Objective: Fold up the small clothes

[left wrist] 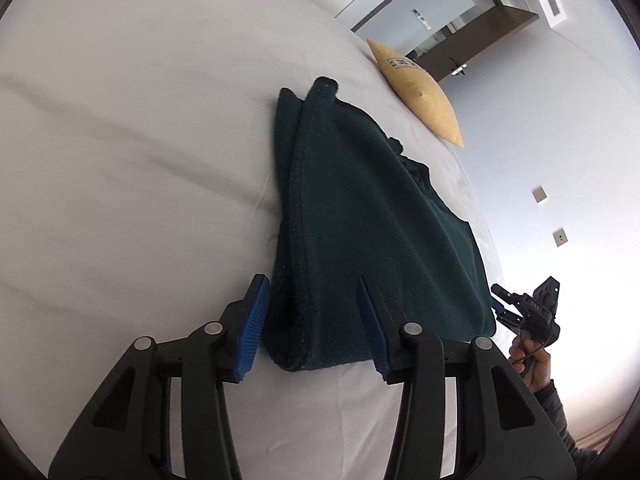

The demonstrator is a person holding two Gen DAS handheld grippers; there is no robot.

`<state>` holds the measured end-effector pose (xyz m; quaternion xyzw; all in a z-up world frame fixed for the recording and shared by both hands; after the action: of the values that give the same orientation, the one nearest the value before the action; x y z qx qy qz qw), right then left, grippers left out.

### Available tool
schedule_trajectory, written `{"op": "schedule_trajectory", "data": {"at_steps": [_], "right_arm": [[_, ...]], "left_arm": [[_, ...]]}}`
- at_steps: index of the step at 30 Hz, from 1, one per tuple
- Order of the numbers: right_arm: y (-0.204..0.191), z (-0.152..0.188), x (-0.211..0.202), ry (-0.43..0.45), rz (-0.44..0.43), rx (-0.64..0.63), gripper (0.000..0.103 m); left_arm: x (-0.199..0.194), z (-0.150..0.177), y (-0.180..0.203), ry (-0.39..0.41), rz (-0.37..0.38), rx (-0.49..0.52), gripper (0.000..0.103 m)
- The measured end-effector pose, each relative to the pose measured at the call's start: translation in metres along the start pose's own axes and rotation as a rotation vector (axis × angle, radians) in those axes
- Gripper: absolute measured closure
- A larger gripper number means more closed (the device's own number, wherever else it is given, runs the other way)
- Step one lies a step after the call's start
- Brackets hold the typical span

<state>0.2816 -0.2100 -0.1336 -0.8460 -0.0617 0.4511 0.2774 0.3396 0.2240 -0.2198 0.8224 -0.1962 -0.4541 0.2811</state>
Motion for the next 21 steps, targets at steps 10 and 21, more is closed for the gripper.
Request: {"op": "schedule_trajectory", "data": {"at_steps": [10,21], "right_arm": [[-0.001,0.002,0.005,-0.013,0.079,-0.06,0.071],[0.015,0.005,0.008,0.008,0.075,-0.017,0.087]], "left_arm": [[0.003,0.002,0.013,-0.008,-0.033,0.075,0.098],[-0.002,0.03,-0.028,0.032,-0.034,-0.08,0.098]]}}
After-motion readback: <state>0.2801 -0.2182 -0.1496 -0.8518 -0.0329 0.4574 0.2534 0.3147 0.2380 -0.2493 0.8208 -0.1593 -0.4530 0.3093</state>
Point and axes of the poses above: each gripper's, at about its wrist camera, not at the fingertips, and x roughly the way its jaws point, y to its right, z to its underside, the point moved 6 cm from there along x, roughly the way its jaws point
